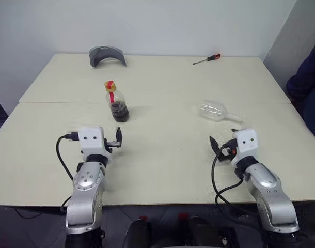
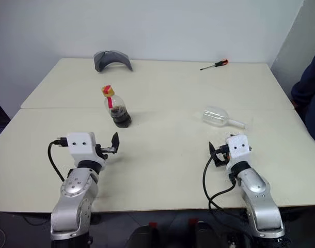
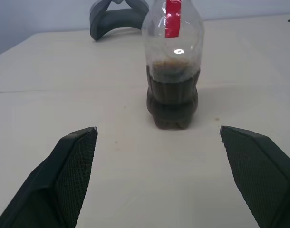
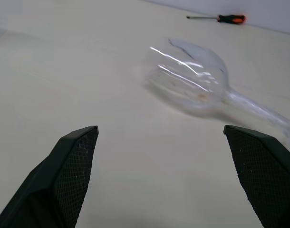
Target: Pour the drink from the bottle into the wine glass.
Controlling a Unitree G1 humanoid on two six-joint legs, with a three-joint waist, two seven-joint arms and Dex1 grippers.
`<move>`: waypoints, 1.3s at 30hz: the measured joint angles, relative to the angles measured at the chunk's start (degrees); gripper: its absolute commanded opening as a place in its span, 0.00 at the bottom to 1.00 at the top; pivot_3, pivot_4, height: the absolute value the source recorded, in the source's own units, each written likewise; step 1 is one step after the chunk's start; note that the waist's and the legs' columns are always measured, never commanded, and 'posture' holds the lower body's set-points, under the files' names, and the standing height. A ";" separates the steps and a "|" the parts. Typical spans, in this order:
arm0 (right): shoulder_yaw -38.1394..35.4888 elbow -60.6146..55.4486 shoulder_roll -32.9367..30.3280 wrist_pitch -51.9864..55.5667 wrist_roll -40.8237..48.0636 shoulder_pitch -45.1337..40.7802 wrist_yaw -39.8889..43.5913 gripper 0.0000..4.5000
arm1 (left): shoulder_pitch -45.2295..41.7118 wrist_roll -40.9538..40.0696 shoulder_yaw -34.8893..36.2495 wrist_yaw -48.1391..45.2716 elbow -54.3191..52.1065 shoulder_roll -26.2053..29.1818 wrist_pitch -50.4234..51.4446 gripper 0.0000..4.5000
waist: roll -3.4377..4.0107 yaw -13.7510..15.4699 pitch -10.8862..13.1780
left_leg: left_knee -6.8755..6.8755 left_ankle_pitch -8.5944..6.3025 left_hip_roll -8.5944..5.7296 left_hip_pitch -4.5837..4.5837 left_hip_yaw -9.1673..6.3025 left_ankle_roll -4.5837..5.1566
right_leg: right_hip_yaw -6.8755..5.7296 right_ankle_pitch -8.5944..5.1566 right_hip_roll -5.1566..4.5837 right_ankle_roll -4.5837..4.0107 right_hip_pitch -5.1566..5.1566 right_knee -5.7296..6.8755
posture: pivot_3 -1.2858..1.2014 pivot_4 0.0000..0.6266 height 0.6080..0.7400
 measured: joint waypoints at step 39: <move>1.36 -2.83 -6.04 8.81 26.53 -11.85 12.83 1.00 | -26.68 1.89 -1.68 -5.18 45.98 4.86 -23.55 0.99 | -0.01 0.11 0.00 | 0.05 0.12 -0.01 0.01 0.09 -0.21 | -0.01 0.00 -0.04 0.00 0.09 -0.04 | 0.52 0.24 1.00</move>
